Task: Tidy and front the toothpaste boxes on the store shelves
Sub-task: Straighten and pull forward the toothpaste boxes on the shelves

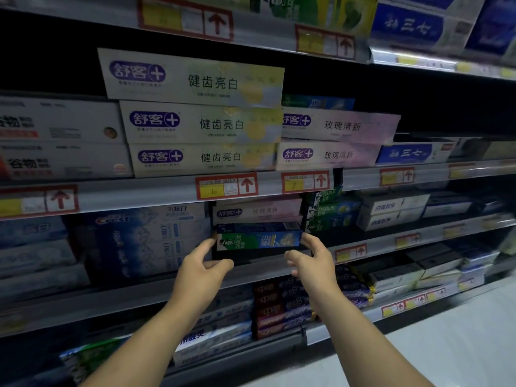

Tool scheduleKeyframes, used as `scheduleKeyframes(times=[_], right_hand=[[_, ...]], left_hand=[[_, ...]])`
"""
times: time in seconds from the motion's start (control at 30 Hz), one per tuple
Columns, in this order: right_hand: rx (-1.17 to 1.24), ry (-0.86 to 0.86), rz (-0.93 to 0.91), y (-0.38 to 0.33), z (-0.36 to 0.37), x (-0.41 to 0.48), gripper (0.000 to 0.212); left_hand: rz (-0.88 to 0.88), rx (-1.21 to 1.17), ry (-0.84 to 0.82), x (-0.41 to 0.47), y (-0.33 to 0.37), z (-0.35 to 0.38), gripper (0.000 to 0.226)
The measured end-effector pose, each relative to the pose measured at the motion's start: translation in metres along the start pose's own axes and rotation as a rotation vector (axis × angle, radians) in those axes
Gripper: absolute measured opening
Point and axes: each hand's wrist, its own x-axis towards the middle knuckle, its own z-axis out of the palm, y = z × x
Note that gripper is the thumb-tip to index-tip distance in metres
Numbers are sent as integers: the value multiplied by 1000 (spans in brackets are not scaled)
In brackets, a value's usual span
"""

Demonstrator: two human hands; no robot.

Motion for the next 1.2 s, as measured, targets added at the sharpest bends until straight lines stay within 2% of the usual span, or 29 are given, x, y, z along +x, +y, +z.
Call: scheduleKeyframes(times=[0.17, 0.47, 0.73, 0.93, 1.2], right_hand=[[-22, -19, -4, 3, 1, 4, 62], [-58, -18, 20, 8, 3, 11, 64], [-61, 5, 12, 7, 2, 11, 62], [-10, 39, 4, -7, -1, -7, 51], [-45, 50, -125, -44, 7, -52, 28]], left_hand=[[-2, 2, 5, 2, 0, 3, 62], [-25, 37, 8, 11, -3, 8, 68], [0, 35, 23, 13, -7, 9, 62], [35, 2, 44, 2, -6, 1, 55], [136, 33, 103, -29, 8, -47, 50]])
